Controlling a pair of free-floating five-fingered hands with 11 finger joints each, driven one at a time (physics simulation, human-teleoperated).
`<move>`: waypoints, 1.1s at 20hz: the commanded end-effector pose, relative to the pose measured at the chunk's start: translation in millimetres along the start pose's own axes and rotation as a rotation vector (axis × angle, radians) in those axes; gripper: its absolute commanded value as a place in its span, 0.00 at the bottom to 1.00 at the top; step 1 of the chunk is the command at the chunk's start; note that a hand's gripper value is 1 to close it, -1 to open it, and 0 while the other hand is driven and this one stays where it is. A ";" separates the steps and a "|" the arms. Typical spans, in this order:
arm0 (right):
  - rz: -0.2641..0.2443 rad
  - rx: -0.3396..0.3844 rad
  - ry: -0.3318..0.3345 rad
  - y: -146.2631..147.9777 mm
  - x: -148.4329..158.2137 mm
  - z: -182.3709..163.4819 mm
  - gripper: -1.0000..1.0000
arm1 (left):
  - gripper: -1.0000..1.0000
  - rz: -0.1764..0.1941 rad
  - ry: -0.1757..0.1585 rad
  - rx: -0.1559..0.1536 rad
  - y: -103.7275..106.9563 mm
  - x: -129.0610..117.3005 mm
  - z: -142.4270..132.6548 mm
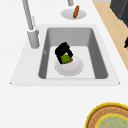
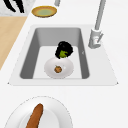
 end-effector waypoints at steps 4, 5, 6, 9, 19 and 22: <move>-0.040 -0.037 0.047 -23.2 -13.0 26.9 1.00 | 0.50 0.000 0.000 0.000 0.0 0.0 0.0; -0.041 -0.038 0.042 -25.8 -15.7 31.3 1.00 | 0.50 0.000 0.000 0.000 0.0 0.0 0.0; -0.045 -0.037 0.038 -28.8 -18.1 36.2 1.00 | 0.50 0.000 0.000 0.000 0.0 0.0 0.0; -0.047 -0.053 0.020 -36.7 -26.0 49.3 1.00 | 0.50 0.000 0.000 0.000 0.0 0.0 0.0; -0.057 -0.063 0.020 -59.1 -52.0 88.7 1.00 | 0.50 0.000 0.000 0.000 0.0 0.0 0.0; -0.057 -0.071 0.014 -64.3 -60.7 101.1 1.00 | 0.50 0.000 0.000 0.000 0.0 0.0 0.0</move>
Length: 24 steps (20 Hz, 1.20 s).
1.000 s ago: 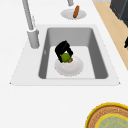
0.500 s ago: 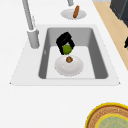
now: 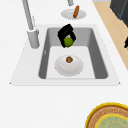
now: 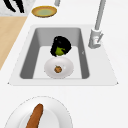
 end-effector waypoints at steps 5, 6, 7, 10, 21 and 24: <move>-0.014 -0.064 -0.008 -4.9 -23.1 41.2 1.00 | 0.50 0.000 0.000 0.000 0.0 0.0 0.0; -0.006 -0.076 -0.015 -3.1 -27.0 46.9 1.00 | 0.50 0.000 0.000 0.000 0.0 0.0 0.0; -0.003 -0.091 -0.018 -2.1 -32.7 51.4 1.00 | 0.50 0.000 0.000 0.000 0.0 0.0 0.0; 0.006 -0.118 -0.020 4.3 -47.9 66.3 1.00 | 0.50 0.000 0.000 0.000 0.0 0.0 0.0; -0.048 -0.089 0.022 -5.0 -85.1 130.1 1.00 | 0.50 0.000 0.000 0.000 0.0 0.0 0.0; -0.051 -0.067 0.016 -11.4 -95.1 151.6 1.00 | 0.50 0.000 0.000 0.000 0.0 0.0 0.0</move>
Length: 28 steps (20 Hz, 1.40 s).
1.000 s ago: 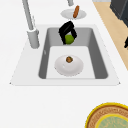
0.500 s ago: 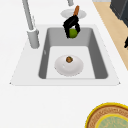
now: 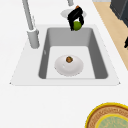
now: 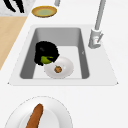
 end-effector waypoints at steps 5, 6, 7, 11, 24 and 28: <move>-0.067 0.037 0.015 -15.0 -21.0 53.5 1.00 | 0.50 0.000 0.000 0.000 0.0 0.0 0.0; -0.067 0.038 0.011 -15.2 -23.7 60.5 1.00 | 0.50 0.000 0.000 0.000 0.0 0.0 0.0; -0.066 0.039 0.007 -14.3 -26.5 67.3 1.00 | 0.50 0.000 0.000 0.000 0.0 0.0 0.0; -0.062 0.031 -0.011 -9.7 -38.4 95.2 1.00 | 0.50 0.000 0.000 0.000 0.0 0.0 0.0; -0.096 0.063 -0.032 18.8 -83.6 163.2 1.00 | 0.50 0.000 0.000 0.000 0.0 0.0 0.0; -0.095 0.053 -0.034 37.1 -102.6 182.0 1.00 | 0.50 0.000 0.000 0.000 0.0 0.0 0.0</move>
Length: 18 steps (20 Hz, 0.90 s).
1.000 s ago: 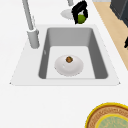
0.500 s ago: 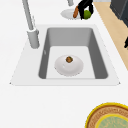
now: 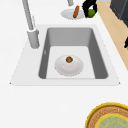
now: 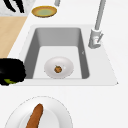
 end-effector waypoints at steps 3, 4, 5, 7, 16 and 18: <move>-0.047 0.026 -0.016 23.1 -28.2 27.5 1.00 | 0.50 0.000 0.000 0.000 0.0 0.0 0.0; -0.046 0.025 -0.016 26.6 -33.2 32.4 1.00 | 0.50 0.000 0.000 0.000 0.0 0.0 0.0; -0.042 0.015 -0.017 29.2 -39.8 36.8 1.00 | 0.50 0.000 0.000 0.000 0.0 0.0 0.0; -0.030 0.001 -0.032 39.1 -54.2 35.8 1.00 | 0.50 0.000 0.000 0.000 0.0 0.0 0.0; -0.043 0.012 -0.040 86.5 -95.3 15.5 1.00 | 0.50 0.000 0.000 0.000 0.0 0.0 0.0; -0.075 0.021 -0.059 86.2 -102.3 12.4 1.00 | 0.50 0.000 0.000 0.000 0.0 0.0 0.0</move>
